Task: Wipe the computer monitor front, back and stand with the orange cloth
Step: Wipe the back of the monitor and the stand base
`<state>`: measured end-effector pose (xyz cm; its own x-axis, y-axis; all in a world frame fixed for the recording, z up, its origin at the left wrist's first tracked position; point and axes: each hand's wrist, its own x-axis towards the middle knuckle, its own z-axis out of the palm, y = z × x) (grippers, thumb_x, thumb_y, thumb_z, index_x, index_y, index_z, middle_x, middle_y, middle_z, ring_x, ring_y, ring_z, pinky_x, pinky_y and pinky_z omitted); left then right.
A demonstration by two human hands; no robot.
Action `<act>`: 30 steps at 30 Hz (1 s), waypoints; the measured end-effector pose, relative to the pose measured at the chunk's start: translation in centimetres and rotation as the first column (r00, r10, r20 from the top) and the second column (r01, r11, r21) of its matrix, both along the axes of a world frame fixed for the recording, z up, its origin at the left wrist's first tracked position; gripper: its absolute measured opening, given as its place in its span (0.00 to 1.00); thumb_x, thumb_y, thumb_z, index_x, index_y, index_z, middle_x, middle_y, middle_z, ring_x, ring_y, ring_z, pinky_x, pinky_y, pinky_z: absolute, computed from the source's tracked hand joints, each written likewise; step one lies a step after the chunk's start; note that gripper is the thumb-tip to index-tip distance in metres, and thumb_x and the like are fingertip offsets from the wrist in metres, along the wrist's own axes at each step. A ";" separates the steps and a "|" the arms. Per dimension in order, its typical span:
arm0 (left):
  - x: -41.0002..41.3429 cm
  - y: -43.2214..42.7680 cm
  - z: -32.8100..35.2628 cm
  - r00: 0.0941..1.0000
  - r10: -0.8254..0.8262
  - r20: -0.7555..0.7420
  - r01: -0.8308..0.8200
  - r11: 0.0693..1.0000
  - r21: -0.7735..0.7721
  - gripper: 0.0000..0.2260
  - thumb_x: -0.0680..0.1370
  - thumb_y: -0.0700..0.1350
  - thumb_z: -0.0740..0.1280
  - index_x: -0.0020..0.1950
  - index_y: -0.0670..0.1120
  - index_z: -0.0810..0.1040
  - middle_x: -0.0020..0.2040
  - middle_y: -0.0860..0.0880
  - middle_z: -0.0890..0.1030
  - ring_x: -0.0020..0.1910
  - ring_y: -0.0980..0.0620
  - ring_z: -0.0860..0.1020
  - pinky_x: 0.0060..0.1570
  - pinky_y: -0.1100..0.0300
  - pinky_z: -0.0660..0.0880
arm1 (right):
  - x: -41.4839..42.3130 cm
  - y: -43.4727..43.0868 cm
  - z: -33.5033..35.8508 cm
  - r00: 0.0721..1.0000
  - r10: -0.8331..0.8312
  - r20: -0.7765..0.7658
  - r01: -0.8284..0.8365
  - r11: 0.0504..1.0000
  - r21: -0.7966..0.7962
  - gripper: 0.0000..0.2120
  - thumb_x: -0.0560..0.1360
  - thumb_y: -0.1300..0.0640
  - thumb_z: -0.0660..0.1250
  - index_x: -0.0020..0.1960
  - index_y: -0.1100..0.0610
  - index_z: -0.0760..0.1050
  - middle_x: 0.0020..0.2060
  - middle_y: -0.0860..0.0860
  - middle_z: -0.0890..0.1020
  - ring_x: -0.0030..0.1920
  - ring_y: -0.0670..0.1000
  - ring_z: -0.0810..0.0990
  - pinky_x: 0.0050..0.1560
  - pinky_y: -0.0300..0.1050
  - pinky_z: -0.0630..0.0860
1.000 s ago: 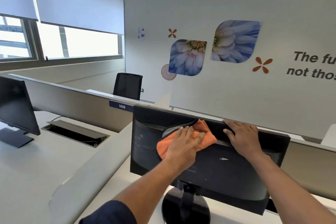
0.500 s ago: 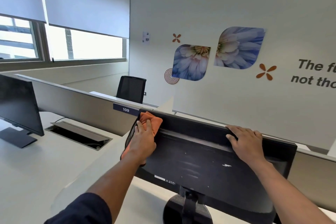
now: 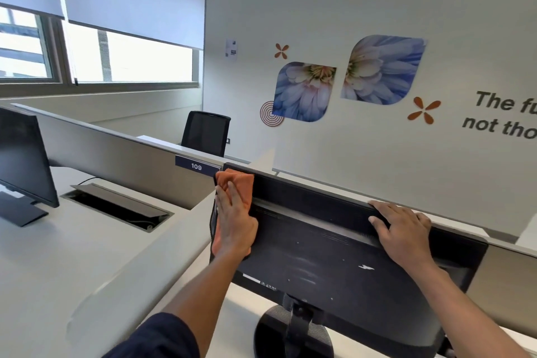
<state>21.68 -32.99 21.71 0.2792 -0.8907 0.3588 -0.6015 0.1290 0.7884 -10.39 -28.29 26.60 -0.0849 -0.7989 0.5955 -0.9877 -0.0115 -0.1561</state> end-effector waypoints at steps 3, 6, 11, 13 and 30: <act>1.8 -0.1 -3.9 0.995 -0.029 -0.101 0.037 0.996 0.085 0.45 0.70 0.30 0.59 0.78 0.49 0.35 0.79 0.50 0.34 0.79 0.48 0.43 0.76 0.48 0.55 | 0.0 0.1 0.0 1.000 -0.012 0.007 0.012 1.000 0.001 0.15 0.77 0.51 0.67 0.63 0.47 0.77 0.58 0.47 0.82 0.60 0.54 0.77 0.60 0.51 0.58; 2.1 1.5 -9.0 0.973 -0.064 -0.221 0.119 0.963 0.242 0.46 0.75 0.30 0.60 0.75 0.57 0.29 0.78 0.54 0.32 0.79 0.44 0.47 0.74 0.46 0.57 | -0.4 0.1 -0.4 1.000 -0.021 0.001 0.021 1.000 -0.010 0.14 0.78 0.50 0.65 0.63 0.47 0.77 0.58 0.47 0.82 0.61 0.55 0.77 0.60 0.51 0.58; 2.4 1.2 -11.7 0.939 0.012 -0.343 0.135 0.906 0.400 0.43 0.78 0.36 0.62 0.77 0.53 0.32 0.80 0.43 0.46 0.71 0.37 0.66 0.68 0.45 0.67 | 0.0 -0.3 -0.2 0.999 -0.010 -0.036 0.008 0.999 -0.050 0.20 0.73 0.44 0.58 0.61 0.46 0.78 0.55 0.46 0.83 0.58 0.55 0.79 0.56 0.49 0.59; 2.5 0.2 -9.7 0.925 0.059 -0.375 0.092 0.924 0.371 0.42 0.76 0.38 0.62 0.78 0.53 0.36 0.78 0.41 0.55 0.67 0.37 0.71 0.66 0.42 0.71 | -0.1 -0.1 -0.2 1.000 -0.017 -0.016 0.016 0.998 -0.056 0.20 0.73 0.45 0.58 0.61 0.46 0.79 0.56 0.47 0.83 0.58 0.55 0.78 0.57 0.50 0.60; 0.7 1.0 -8.7 0.975 0.010 -0.221 0.048 0.965 0.260 0.49 0.72 0.32 0.64 0.76 0.53 0.29 0.78 0.50 0.34 0.79 0.45 0.44 0.76 0.45 0.53 | 0.0 -0.5 -0.6 0.999 -0.027 -0.022 0.026 0.998 -0.065 0.21 0.72 0.44 0.57 0.61 0.45 0.78 0.55 0.45 0.83 0.57 0.54 0.78 0.57 0.49 0.59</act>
<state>22.38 -31.99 12.98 0.3065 -0.9508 0.0445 -0.4104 -0.0899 0.9075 -10.44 -28.74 26.04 -0.0915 -0.7565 0.6476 -0.9910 0.0053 -0.1338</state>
